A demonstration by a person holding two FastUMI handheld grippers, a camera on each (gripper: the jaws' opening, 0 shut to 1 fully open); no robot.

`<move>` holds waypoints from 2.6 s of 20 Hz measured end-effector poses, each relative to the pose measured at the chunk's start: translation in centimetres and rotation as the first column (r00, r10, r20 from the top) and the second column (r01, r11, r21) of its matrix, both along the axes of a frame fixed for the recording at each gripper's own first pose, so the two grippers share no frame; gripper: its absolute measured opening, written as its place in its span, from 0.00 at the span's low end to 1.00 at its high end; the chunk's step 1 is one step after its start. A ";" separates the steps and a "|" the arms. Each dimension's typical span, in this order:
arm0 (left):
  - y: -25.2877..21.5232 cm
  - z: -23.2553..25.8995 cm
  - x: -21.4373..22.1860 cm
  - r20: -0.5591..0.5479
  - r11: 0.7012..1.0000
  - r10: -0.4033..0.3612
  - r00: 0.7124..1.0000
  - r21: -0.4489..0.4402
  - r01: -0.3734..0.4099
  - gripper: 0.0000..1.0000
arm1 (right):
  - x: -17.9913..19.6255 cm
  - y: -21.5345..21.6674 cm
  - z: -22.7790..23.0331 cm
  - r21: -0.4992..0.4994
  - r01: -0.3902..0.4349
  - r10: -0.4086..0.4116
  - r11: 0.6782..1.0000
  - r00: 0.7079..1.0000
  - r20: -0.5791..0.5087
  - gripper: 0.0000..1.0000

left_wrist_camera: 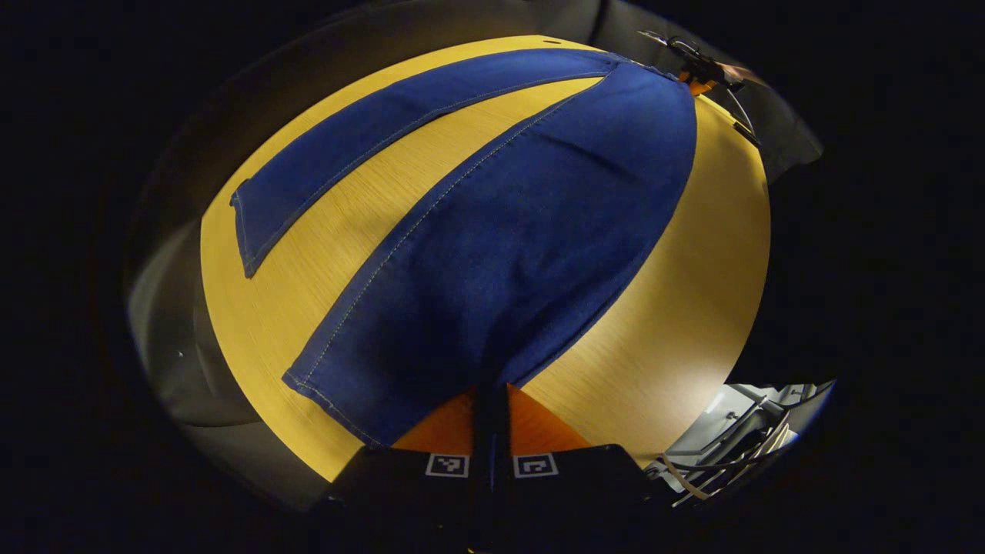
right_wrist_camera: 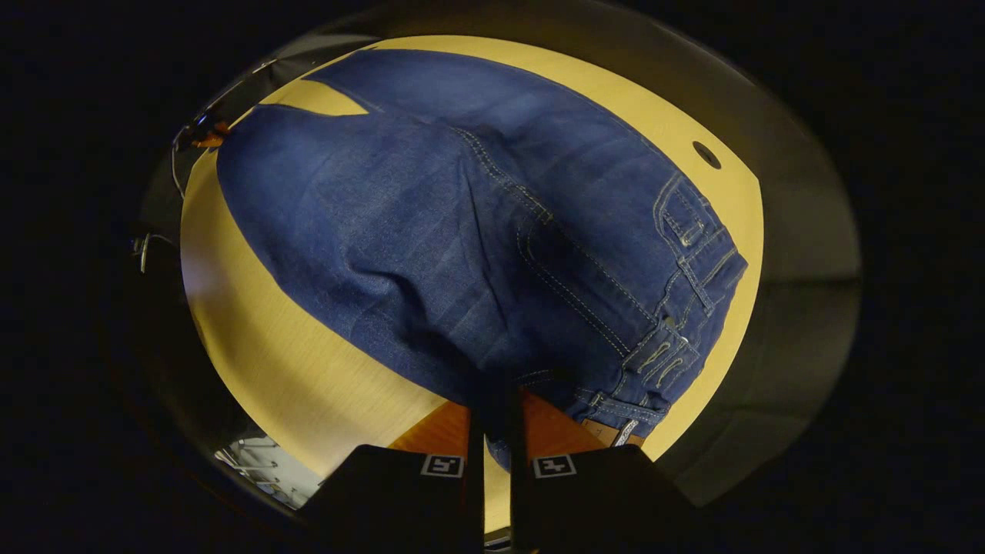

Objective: Grasp the waist and the cuffs of the jeans and fold them to make the two legs overlap; first hold the waist and fold one-third of the jeans toward the cuffs, then hold the cuffs and fold the remaining one-third in the same direction to finish folding.

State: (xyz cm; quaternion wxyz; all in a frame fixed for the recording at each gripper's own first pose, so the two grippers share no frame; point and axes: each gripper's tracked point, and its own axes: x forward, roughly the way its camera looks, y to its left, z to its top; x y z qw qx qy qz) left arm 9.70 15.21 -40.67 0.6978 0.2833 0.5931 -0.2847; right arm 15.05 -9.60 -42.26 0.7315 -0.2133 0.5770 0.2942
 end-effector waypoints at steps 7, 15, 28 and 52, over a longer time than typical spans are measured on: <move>0.1 2.8 2.0 0.074 0.998 0.066 0.995 0.010 -0.067 0.07 | 0.3 0.2 3.0 0.080 0.087 -0.095 0.993 0.990 0.104 0.17; 0.9 9.8 11.1 0.233 0.965 0.261 0.937 -0.038 -0.259 0.07 | 6.4 0.4 12.2 0.295 0.255 -0.342 0.921 0.893 0.293 0.17; 0.9 8.0 30.4 0.246 0.929 0.363 0.899 -0.030 -0.368 0.06 | 20.7 -0.2 12.0 0.241 0.324 -0.400 0.915 0.808 0.432 0.17; 2.8 6.6 40.5 0.528 0.829 0.537 0.658 -0.190 -0.525 0.98 | 27.9 -0.5 5.2 0.210 0.511 -0.552 0.833 0.752 0.360 0.98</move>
